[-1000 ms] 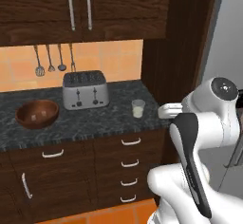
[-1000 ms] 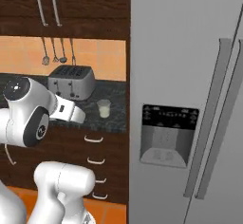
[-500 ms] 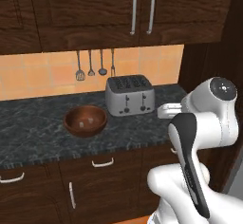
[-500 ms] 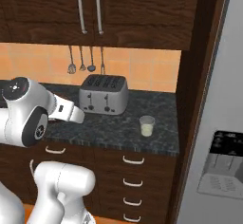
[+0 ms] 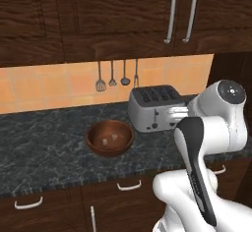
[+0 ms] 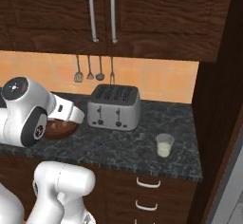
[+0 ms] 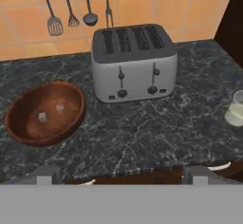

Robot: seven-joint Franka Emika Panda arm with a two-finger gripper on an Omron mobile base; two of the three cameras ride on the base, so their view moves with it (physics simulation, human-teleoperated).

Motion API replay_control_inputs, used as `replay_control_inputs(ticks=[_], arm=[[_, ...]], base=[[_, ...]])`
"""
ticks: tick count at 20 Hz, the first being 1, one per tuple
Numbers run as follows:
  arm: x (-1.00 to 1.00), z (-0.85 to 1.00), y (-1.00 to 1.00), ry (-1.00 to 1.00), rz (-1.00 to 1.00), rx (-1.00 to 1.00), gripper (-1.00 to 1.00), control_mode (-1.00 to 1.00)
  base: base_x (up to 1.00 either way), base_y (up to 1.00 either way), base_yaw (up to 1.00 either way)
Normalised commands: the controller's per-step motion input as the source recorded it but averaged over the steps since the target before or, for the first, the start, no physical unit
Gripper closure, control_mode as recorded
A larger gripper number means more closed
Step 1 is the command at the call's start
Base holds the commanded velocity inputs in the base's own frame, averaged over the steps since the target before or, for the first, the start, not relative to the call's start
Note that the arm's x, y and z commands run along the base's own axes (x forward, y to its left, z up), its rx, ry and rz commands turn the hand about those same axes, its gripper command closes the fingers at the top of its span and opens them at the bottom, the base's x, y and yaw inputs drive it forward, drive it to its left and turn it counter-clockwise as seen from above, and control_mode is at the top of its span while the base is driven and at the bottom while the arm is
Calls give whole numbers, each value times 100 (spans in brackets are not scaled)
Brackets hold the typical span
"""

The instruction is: Grab a lemon wedge from the fridge and one ice cube from the ice bowl, and put them in the glass of lemonade.

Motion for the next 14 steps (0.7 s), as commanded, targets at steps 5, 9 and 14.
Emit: replay_control_inputs(ticks=[5,9,14], arm=[[0,-7,0,5,0,0,-100,-100],[21,-75,16,31,13,-1,-100,-100],[61,-58,30,9,14,2,-100,-100]], base=[[23,0,2],[0,0,0],[0,0,0]])
